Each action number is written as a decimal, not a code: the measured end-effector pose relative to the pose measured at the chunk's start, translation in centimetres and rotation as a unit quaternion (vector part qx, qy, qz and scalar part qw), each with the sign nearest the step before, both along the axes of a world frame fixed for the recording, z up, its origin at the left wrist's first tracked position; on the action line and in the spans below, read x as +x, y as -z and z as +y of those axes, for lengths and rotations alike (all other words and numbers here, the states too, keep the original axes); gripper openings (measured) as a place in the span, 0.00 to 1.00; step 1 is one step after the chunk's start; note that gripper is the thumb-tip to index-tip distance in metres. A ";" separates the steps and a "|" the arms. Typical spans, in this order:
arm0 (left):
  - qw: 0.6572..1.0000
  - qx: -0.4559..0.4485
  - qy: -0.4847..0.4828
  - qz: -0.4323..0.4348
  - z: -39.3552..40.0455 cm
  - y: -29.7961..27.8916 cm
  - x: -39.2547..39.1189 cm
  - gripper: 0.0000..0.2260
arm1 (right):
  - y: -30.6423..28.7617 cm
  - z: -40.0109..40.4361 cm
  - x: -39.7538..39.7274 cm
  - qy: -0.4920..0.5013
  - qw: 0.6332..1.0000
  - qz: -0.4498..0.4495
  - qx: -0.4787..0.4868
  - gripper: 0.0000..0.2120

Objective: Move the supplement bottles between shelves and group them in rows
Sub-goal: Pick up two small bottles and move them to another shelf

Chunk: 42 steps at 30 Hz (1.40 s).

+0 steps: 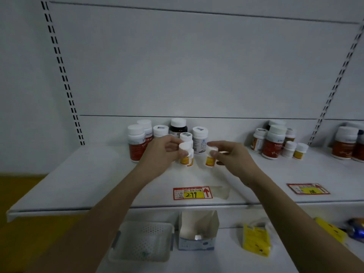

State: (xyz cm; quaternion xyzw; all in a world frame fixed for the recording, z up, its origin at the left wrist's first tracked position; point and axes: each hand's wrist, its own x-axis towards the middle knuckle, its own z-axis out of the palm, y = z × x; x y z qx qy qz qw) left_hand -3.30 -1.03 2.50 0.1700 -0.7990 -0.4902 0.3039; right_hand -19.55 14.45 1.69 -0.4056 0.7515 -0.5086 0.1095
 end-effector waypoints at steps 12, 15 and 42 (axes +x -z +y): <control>0.943 0.226 0.245 0.015 8.3 -0.1 -6.4 0.11 | -3.1 11.7 1.4 0.112 0.983 -0.110 -0.095 0.10; 0.923 0.255 0.288 -0.001 12.0 -0.2 -8.1 0.12 | -3.5 14.9 1.4 0.140 0.979 -0.092 -0.115 0.08; 0.923 0.109 0.368 0.031 51.6 -1.0 -14.7 0.18 | -5.4 53.3 0.6 0.249 0.958 -0.082 -0.116 0.11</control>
